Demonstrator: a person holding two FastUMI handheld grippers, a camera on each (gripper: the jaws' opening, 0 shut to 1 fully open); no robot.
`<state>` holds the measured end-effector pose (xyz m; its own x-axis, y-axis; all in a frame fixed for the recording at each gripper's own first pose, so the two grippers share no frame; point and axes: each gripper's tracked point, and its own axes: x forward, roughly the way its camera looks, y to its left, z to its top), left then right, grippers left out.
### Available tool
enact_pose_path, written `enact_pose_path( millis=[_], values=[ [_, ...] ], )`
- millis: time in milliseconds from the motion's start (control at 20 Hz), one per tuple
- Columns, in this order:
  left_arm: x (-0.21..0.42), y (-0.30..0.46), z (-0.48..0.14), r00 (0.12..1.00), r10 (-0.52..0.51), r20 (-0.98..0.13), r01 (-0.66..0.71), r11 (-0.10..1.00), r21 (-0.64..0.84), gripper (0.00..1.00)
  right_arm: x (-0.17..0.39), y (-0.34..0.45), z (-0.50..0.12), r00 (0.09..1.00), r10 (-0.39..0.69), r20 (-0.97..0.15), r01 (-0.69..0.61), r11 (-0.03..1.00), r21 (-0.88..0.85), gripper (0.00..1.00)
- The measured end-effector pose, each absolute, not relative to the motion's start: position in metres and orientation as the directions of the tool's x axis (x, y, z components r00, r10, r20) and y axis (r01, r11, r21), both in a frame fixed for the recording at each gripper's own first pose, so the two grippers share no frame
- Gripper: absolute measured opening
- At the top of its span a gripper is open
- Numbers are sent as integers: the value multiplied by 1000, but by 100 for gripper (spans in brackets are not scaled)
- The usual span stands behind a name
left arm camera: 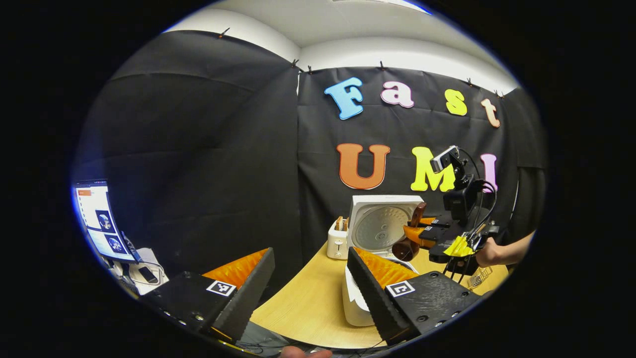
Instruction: Close the left gripper, press the button to open the rice cooker; take a wooden spoon from the chopstick holder with the right hand, scoop a spoonful of rice and pour it into the rice cooker, then put the wooden spoon back into the chopstick holder.
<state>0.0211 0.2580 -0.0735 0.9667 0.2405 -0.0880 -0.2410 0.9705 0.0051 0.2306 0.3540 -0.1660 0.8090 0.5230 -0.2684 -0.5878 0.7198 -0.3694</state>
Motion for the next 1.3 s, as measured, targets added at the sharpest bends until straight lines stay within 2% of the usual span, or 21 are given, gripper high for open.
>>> enact_pose_path(
  millis=[500,850,1000,1300],
  values=[
    [31,232,-63,987,149,-66,-150,988,-18,95,218,328,-138,804,517,-293,-547,837,-24,9],
    [44,177,-59,997,50,-60,-51,998,-20,95,200,263,-89,812,523,-259,-451,844,292,9],
    [53,145,-55,999,6,-49,-7,1000,-15,94,189,211,-77,846,483,-225,-385,846,369,10],
    [73,97,-53,999,-12,-34,11,1000,-26,94,175,64,-70,937,280,-210,-198,920,339,9]
  ],
)
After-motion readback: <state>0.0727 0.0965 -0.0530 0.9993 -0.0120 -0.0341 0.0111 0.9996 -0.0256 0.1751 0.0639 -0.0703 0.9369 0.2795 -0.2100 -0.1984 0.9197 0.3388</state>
